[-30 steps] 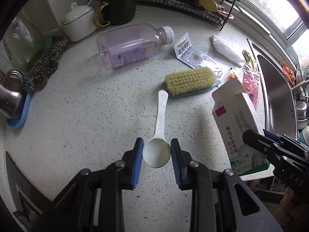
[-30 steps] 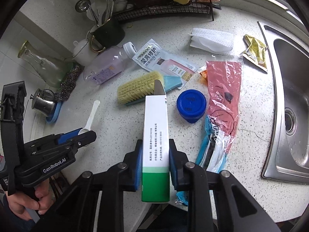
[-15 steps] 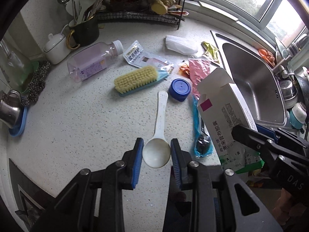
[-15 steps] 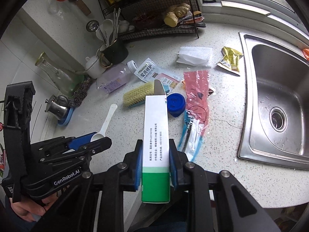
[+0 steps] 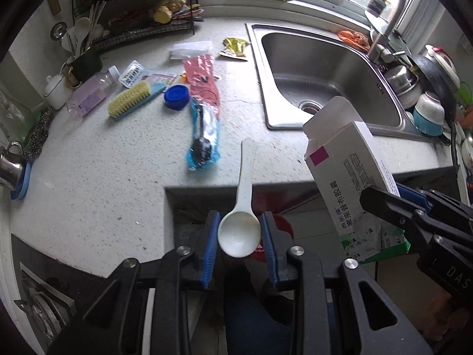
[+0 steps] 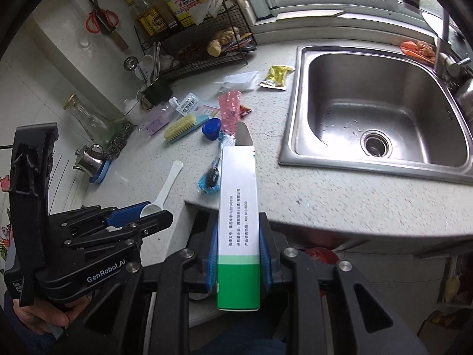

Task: Collect trash
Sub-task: 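Carry the scoop and medicine box down toward the red bin with both grippers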

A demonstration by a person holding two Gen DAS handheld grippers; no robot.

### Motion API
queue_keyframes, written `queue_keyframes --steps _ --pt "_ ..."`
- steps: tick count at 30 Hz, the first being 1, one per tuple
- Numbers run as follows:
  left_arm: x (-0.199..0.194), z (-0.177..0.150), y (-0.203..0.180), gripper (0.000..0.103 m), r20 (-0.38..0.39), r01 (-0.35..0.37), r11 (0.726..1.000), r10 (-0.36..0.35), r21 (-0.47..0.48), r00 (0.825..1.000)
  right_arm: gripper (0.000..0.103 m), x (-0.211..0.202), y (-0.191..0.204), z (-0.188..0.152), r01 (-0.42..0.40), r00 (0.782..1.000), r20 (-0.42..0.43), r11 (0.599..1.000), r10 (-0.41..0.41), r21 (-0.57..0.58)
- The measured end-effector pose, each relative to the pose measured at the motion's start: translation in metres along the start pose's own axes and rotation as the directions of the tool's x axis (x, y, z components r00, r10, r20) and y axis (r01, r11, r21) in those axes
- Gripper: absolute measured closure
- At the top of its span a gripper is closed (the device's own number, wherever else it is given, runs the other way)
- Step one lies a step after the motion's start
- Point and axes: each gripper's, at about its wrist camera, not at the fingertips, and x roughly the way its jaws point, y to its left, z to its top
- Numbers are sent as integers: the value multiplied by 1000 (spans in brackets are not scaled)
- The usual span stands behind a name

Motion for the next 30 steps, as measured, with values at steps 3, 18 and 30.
queue_keyframes --steps 3,18,30 --pt "-1 -22 -27 77 -10 5 1000 -5 30 1000 81 -18 -17 -28 11 1000 11 999 -11 30" --pt "60 -94 -109 77 -146 47 992 -30 116 989 81 -17 -78 -123 49 996 -76 984 -36 170" --pt "182 -100 -120 77 -238 93 993 -73 73 969 81 33 -134 -145 111 988 -129 961 -80 252"
